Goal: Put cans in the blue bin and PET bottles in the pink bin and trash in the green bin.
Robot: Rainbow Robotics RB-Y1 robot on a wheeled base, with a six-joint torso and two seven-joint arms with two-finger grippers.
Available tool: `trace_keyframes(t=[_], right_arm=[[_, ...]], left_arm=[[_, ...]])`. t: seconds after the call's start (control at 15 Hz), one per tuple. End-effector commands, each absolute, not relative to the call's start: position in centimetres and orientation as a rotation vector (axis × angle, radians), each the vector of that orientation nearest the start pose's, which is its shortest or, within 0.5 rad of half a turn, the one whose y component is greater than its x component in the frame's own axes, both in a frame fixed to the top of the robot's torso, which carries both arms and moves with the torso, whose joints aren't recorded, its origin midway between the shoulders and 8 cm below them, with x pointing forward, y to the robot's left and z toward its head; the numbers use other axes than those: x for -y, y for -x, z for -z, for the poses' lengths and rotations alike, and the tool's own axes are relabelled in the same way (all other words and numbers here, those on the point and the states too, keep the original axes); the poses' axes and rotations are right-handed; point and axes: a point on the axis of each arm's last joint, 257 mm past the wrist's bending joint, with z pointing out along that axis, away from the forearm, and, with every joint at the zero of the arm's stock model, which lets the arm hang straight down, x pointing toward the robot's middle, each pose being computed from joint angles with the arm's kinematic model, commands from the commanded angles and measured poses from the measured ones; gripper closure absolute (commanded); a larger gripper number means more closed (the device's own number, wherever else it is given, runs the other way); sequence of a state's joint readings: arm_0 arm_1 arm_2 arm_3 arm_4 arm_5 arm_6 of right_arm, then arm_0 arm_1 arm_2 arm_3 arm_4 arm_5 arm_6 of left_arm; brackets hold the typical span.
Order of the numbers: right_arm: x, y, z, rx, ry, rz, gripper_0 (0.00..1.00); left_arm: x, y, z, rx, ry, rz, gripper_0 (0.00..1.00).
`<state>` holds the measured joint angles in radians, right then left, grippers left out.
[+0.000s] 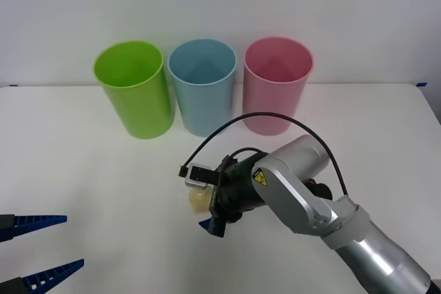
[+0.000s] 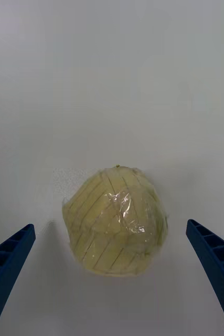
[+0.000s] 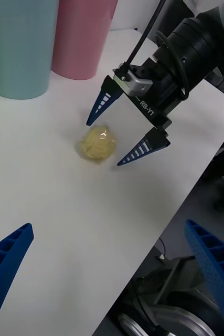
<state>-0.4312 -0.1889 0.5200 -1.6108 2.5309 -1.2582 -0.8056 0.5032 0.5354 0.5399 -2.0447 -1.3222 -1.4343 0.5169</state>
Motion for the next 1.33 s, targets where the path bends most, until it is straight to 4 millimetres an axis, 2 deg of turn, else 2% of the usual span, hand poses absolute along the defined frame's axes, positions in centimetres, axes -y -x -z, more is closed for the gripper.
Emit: trace_keyframes(t=[0.07, 0.47, 1.33], right_arm=[[-4.57, -41.60, 32.18, -1.883, 1.681, -0.259, 0.00], [-4.50, -42.20, 32.87, -1.901, 1.678, -0.243, 0.00], [-4.54, -42.45, 32.84, -1.904, 1.679, -0.234, 0.00]], left_arm=[[-27.28, -25.75, 20.46, -1.929, -0.796, 0.751, 0.00], [-27.28, -25.75, 20.46, -1.929, -0.796, 0.751, 0.00], [-27.28, -25.75, 20.46, -1.929, -0.796, 0.751, 0.00]])
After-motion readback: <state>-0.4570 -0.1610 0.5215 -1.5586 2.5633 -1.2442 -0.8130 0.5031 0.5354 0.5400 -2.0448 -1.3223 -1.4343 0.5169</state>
